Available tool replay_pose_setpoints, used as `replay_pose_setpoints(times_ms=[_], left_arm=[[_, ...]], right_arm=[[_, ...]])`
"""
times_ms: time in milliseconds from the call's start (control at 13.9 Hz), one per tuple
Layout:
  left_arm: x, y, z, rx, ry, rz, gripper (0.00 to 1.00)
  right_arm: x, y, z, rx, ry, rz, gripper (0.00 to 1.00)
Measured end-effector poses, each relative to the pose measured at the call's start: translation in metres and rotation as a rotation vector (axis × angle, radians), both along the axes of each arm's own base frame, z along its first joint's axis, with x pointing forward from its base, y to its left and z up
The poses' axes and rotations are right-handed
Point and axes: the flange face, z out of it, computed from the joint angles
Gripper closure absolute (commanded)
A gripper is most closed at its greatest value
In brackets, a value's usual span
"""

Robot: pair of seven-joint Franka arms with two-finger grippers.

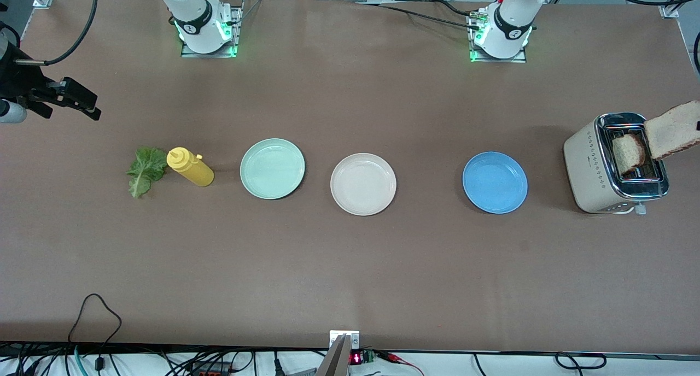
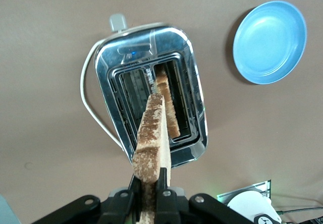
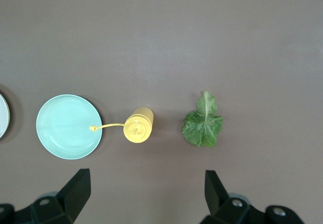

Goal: Make sandwich in beige plate with both arms
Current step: 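Lift the toast out of the toaster toward the beige plate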

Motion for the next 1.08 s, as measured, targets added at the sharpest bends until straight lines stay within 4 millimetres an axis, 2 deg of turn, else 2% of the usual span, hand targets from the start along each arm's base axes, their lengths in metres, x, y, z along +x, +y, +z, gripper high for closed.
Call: replay_pose_setpoints(times_ms=[215,430,574,717,861,1076], left_arm=[[0.015,-0.031,0.012,-0.009,-0.019,-0.06,0.99],[0.028,-0.086,0.012,-0.058,0.024,-0.163,0.99],[0.033,-0.136,0.005,-0.11,0.092,-0.256,0.98],[0.039,-0.195,-0.01,-0.157,0.174,-0.356,0.98],[0.046,-0.255,-0.035,-0.195,0.242,-0.396,0.99],[0.056,-0.336,-0.072,-0.336,0.314,-0.352,0.99]], right_arm=[[0.0,0.0,0.0,0.0,0.001,0.0,0.0],[0.0,0.0,-0.001,0.0,0.002,0.0,0.0],[0.0,0.0,-0.001,0.0,0.002,0.0,0.0],[0.001,0.0,-0.002,-0.005,0.005,0.0,0.0],[0.001,-0.002,-0.008,-0.017,0.021,0.001,0.0],[0.004,-0.004,-0.032,-0.022,0.073,0.072,0.0]])
